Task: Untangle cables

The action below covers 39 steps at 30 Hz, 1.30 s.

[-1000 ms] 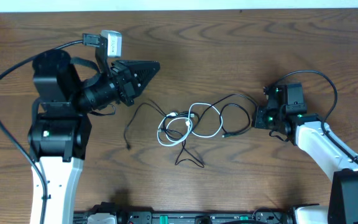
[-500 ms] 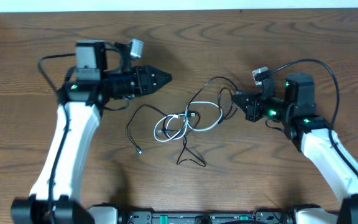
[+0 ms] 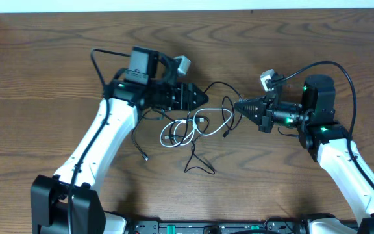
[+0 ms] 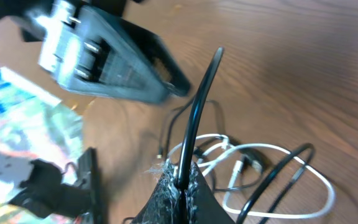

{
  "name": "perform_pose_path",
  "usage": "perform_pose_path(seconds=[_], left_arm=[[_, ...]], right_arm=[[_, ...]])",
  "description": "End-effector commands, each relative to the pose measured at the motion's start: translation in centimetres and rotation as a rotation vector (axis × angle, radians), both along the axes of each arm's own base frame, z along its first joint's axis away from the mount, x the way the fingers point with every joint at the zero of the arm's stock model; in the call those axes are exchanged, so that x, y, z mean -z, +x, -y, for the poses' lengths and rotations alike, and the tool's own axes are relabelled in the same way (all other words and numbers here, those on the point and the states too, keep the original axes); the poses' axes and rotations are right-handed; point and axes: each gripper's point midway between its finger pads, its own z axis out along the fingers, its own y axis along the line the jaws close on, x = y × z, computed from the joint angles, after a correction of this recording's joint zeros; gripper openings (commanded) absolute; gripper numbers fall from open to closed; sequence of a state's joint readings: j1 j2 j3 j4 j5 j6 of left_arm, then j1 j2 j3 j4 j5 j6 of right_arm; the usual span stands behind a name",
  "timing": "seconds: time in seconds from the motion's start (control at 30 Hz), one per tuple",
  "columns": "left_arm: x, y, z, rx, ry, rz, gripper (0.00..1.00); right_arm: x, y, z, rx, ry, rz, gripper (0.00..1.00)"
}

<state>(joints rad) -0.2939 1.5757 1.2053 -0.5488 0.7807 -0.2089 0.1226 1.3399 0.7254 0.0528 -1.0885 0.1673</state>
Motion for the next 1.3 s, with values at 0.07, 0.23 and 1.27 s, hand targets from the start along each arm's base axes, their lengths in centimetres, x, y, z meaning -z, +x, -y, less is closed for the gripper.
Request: perform_pose_path(seconds=[0.07, 0.23, 1.27], left_arm=[[2.7, 0.3, -1.1, -0.048, 0.216, 0.045, 0.64], [2.4, -0.9, 0.7, 0.010, 0.183, 0.039, 0.64], [1.4, -2.4, 4.2, -0.222, 0.008, -0.307, 0.59]], right_arm=[[-2.4, -2.5, -0.9, -0.165, 0.102, 0.049, 0.01], [-2.5, -2.5, -0.9, -0.168, 0.104, 0.055, 0.01], [-6.4, -2.8, -1.7, -0.229, 0.201, 0.075, 0.01]])
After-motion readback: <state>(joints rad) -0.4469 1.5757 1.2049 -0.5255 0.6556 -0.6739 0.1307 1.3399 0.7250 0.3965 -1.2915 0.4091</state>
